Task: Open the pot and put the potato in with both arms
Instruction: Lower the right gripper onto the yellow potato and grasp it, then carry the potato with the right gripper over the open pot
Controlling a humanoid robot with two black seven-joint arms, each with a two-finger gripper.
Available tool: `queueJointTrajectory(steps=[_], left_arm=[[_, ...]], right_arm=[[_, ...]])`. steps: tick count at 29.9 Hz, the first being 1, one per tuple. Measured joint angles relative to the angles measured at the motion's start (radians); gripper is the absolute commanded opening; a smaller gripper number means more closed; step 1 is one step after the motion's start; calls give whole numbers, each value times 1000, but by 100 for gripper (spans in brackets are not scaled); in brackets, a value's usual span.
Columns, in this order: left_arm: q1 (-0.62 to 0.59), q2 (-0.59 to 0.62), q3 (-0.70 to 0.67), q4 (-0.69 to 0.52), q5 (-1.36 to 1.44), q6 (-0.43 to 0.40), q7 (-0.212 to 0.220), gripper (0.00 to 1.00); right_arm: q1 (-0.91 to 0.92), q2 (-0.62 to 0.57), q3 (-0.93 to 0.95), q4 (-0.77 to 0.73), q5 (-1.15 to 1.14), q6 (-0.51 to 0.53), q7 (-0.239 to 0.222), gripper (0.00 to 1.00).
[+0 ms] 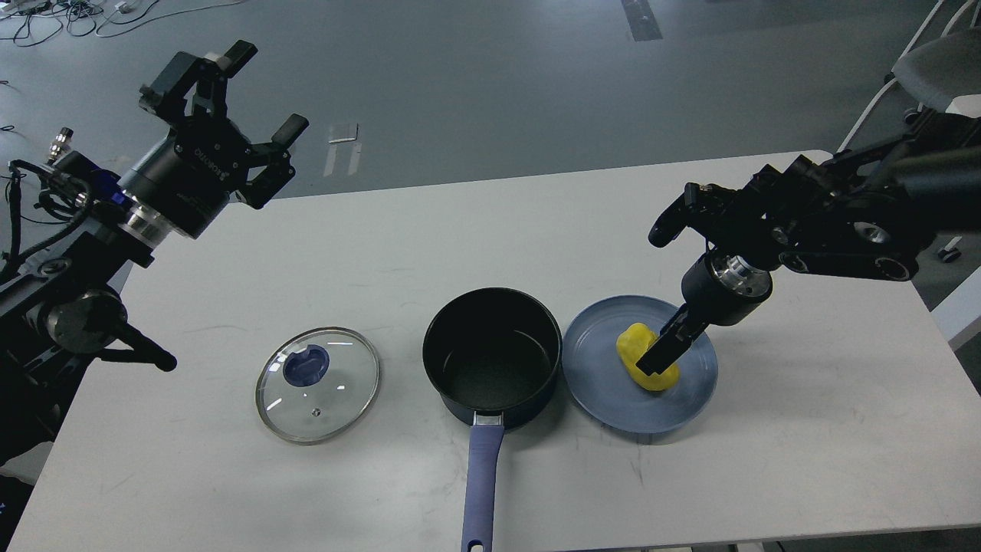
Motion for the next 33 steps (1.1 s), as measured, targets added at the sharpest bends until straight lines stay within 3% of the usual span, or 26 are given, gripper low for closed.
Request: queueJointTrajectory(steps=[14,19,21,23,25,27,29,33], left_arm=[[0,3,-6,-2,0,-4,-1,98],[0,3,-13,-2,0,-4,-1,98],[0,3,-13,-2,0,-4,-1,98],[0,3,-14,-2,0,-4,-1,98],[0,2,-14,-2,0,-4,-1,98],[0,2,-15,-2,0,-4,-1,98],[0,2,-17,-2,0,-4,-1,98],[0,2,-18,-2,0,-4,-1,98]], right_arm=[[-40,71,-1,-65,6,0,0,97],[-52,78,-1,-72,8,0,0,90],[-53,79,-2,-72,8,0,0,74],[-53,79,-3,-72,8,0,0,67],[-53,79,-4,-72,8,0,0,53],[-53,79,-5,-71,8,0,0,33],[-53,78,-9,-71,8,0,0,28],[-47,70,-12,-67,9,0,0,28]])
